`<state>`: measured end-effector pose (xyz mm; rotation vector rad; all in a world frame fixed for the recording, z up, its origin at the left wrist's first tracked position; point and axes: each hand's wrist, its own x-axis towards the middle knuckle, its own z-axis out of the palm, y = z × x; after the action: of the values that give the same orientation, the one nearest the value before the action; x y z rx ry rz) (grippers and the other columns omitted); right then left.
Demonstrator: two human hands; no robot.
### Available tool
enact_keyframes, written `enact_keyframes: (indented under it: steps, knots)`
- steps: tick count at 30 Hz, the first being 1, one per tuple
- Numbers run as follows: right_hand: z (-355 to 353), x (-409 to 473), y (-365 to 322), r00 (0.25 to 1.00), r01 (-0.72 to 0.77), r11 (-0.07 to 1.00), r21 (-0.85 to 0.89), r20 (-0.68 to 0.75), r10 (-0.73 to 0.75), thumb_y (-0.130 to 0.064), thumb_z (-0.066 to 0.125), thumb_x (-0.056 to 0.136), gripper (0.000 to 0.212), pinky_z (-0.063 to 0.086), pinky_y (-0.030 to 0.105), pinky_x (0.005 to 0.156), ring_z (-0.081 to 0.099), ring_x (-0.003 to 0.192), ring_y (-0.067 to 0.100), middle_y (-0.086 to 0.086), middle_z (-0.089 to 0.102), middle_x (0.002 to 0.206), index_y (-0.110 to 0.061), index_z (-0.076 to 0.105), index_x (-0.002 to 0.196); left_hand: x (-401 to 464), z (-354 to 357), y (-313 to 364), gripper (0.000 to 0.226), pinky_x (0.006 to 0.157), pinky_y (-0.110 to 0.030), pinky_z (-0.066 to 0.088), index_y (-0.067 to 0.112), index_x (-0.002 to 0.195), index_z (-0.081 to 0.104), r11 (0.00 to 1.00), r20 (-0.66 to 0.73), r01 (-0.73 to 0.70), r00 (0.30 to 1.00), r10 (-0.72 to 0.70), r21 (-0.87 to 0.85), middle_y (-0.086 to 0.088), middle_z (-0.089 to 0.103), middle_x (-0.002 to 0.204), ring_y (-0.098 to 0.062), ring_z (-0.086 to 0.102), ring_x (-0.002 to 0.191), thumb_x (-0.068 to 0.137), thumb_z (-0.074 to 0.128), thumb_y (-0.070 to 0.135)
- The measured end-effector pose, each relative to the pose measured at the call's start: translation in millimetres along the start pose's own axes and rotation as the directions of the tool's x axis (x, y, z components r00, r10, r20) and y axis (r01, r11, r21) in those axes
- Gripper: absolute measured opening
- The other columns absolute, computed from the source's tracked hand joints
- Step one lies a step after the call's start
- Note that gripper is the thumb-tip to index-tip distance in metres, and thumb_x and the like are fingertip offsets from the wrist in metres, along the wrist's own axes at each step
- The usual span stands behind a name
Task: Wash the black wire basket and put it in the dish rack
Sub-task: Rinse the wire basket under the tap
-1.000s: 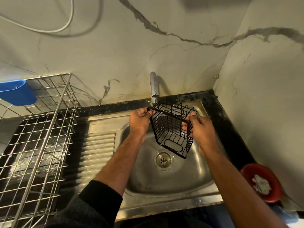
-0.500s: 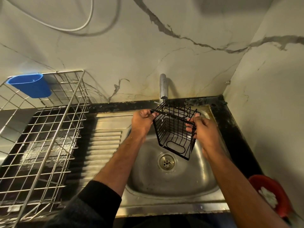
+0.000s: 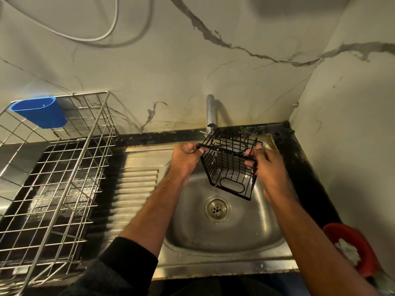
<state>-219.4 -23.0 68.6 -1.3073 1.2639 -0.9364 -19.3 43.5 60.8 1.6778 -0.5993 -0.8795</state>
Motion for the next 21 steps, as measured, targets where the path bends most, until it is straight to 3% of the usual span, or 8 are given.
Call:
enact_keyframes:
  steps: [3,6,10,15,21]
  knots:
    - [-2.0,1.5,0.5,1.000,0.013,1.000,-0.026,-0.004,-0.013,-0.039,0.045,0.104,0.027,0.056,0.033,0.087,0.072,0.091,0.014,-0.002,0.074,0.103,-0.035,0.062,0.085,-3.8,1.5,-0.1,0.016,0.074,-0.018,0.055,0.008,0.108,0.074,1.000,-0.007,0.003,1.000,-0.003,-0.017,0.001,0.079,0.096,0.007,0.068,0.073,0.094,0.067,0.005]
    - [-3.6,5.1,4.6,0.998,0.063,0.994,-0.086,0.006,-0.062,-0.043,0.043,0.104,0.028,0.057,0.038,0.089,0.072,0.092,0.013,-0.006,0.074,0.098,-0.037,0.064,0.086,-5.9,-0.2,-2.4,0.015,0.076,-0.021,0.053,0.008,0.107,0.074,0.998,0.010,0.025,1.000,-0.025,-0.065,0.000,0.079,0.098,0.002,0.070,0.076,0.094,0.067,0.004]
    - [-5.1,8.1,8.7,0.996,0.086,0.988,-0.127,-0.006,-0.088,-0.051,0.043,0.101,0.029,0.057,0.046,0.089,0.072,0.091,0.012,-0.008,0.075,0.094,-0.044,0.065,0.083,-8.4,-2.7,-4.8,0.017,0.071,-0.022,0.049,0.005,0.109,0.074,0.996,0.013,0.030,1.000,-0.029,-0.087,-0.005,0.079,0.099,0.005,0.062,0.063,0.093,0.067,0.002]
    - [-3.4,6.8,3.2,0.995,0.098,0.985,-0.139,-0.001,-0.099,-0.044,0.043,0.103,0.028,0.058,0.038,0.087,0.072,0.093,0.012,-0.007,0.074,0.096,-0.036,0.065,0.090,-11.6,-4.4,-3.2,0.017,0.075,-0.023,0.051,0.006,0.109,0.074,0.994,0.011,0.032,0.999,-0.031,-0.108,-0.004,0.079,0.100,0.002,0.066,0.072,0.093,0.068,0.003]
    - [-1.3,10.8,11.5,0.994,0.111,0.982,-0.154,0.009,-0.111,-0.053,0.042,0.100,0.029,0.057,0.047,0.089,0.071,0.093,0.009,-0.010,0.074,0.096,-0.043,0.067,0.089,-15.4,-9.8,-4.5,0.018,0.072,-0.018,0.052,0.007,0.108,0.075,0.992,0.018,0.021,1.000,-0.019,-0.126,0.000,0.080,0.097,0.000,0.072,0.081,0.093,0.067,0.002]
